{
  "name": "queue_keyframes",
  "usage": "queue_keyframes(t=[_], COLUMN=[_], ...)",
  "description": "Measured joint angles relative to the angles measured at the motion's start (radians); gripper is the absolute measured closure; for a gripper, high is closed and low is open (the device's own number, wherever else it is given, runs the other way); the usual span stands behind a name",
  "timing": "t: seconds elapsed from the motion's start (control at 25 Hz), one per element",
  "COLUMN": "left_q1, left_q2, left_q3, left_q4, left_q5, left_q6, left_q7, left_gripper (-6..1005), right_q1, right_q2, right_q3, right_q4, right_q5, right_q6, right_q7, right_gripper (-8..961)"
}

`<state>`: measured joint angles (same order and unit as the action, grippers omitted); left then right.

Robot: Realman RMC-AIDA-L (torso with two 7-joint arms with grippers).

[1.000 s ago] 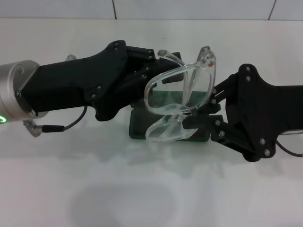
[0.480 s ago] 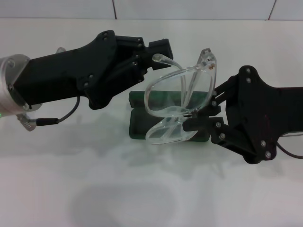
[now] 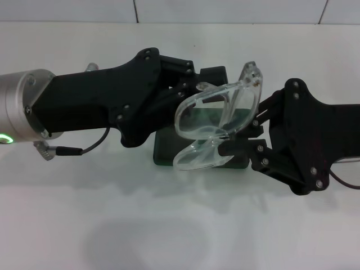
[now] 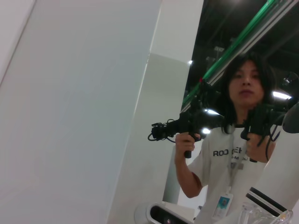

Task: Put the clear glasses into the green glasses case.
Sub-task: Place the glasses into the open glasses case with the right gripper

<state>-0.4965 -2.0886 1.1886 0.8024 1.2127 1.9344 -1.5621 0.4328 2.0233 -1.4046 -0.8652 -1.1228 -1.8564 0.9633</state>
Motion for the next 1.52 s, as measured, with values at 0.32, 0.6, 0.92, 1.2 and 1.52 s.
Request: queue_keyframes(t=[0.32,0.6,0.92,1.2,1.52], left_q1=[0.007,0.011,0.036,0.086,0.170], left_q2=[0.001,0.008,0.054,0.126,0.137], left_q3=[-0.031,-0.092,-0.404,-0.643,-0.656], left_q4=[0.004,-0.024,-0.038,-0.034,0.036], left_q5=[-0.002,0.014,0.155,0.269,0.275], left_q6=[-0.004,-0.007,-0.010,-0.042,-0.048], left_q7=[0.006,0.025,0.038,0.011,0.000], left_gripper=[947,947,947,947,947], right_q1=[0.000,-0.003,-0.007,-0.070,0.040], right_q2=[0.000,0.000,-0.010,-0.007,-0.006], right_q3=[0.000,-0.001,0.013,0.026,-0.034], right_q4=[0.000,0.000,-0.101,-0.575,-0.915], right_q5=[0.000,0.000,-0.084,-0.431,-0.762], right_q6=[-0.001,-0.002,0.027,0.134,0.102], right_q7=[0.000,0.000,0.163,0.611,1.070], right_gripper=[895,895,894,894,894])
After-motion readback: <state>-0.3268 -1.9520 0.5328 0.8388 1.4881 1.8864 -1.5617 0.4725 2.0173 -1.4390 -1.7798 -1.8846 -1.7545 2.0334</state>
